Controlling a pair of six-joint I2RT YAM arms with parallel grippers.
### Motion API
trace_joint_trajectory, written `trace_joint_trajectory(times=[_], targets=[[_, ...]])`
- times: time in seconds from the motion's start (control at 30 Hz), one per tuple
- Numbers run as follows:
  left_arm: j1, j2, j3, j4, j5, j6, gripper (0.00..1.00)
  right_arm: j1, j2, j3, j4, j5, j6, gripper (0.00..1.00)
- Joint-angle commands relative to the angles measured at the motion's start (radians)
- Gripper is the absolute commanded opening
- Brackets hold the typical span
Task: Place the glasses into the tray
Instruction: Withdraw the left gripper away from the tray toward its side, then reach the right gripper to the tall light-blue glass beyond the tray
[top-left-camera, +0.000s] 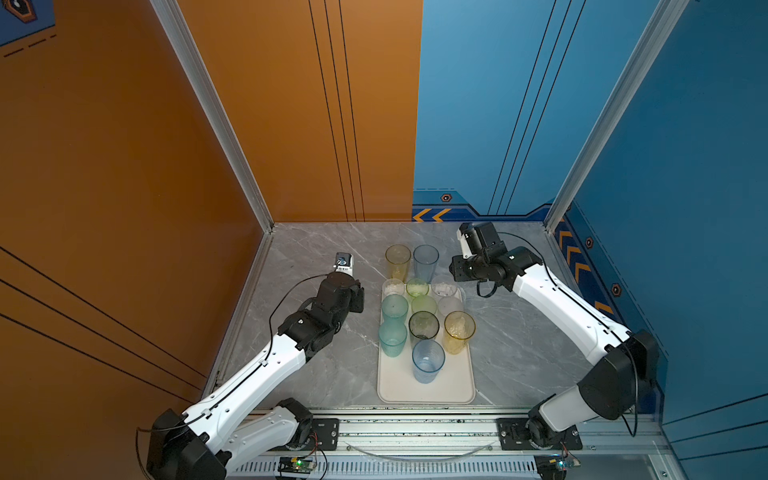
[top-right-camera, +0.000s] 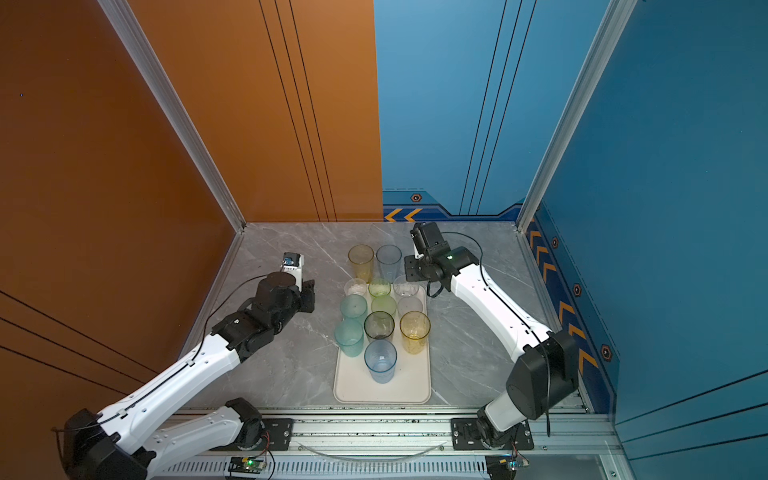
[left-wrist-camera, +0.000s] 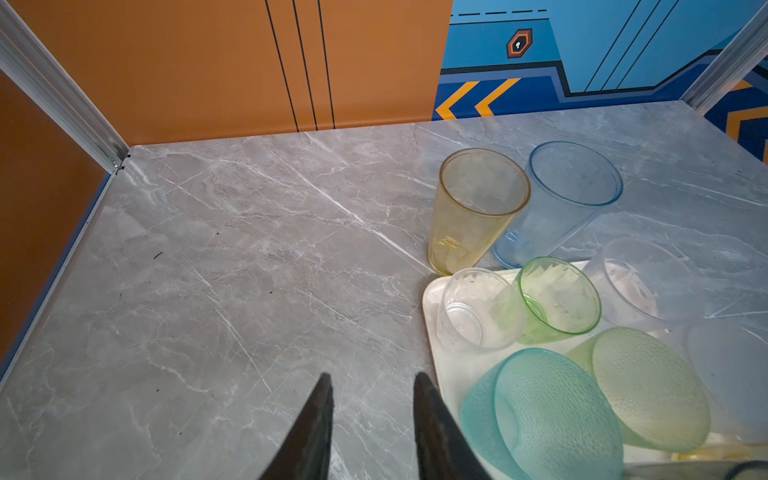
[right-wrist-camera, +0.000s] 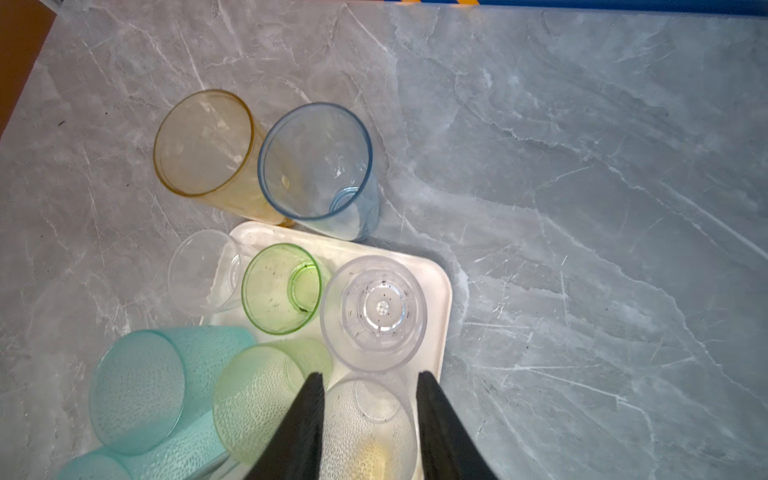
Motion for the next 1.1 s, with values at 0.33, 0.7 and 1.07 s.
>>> trace_joint_trajectory(times=[0.33, 0.7, 1.07], targets=[[0.077, 0.022, 0.019, 0.040, 0.068, 0.019, 0.35, -0.046, 0.345, 0.406, -0.211, -0.019, -0.085, 0.27], [0.095, 0.096, 0.056, 0.043, 0.120, 0.021, 0.35, -0.050, 0.455, 0.521, -0.243, -0.048, -0.096, 0.26], [0.104, 0.115, 0.065, 0.038, 0.136, 0.022, 0.35, -0.053, 0.552, 0.612, -0.273, -0.062, -0.094, 0.23]])
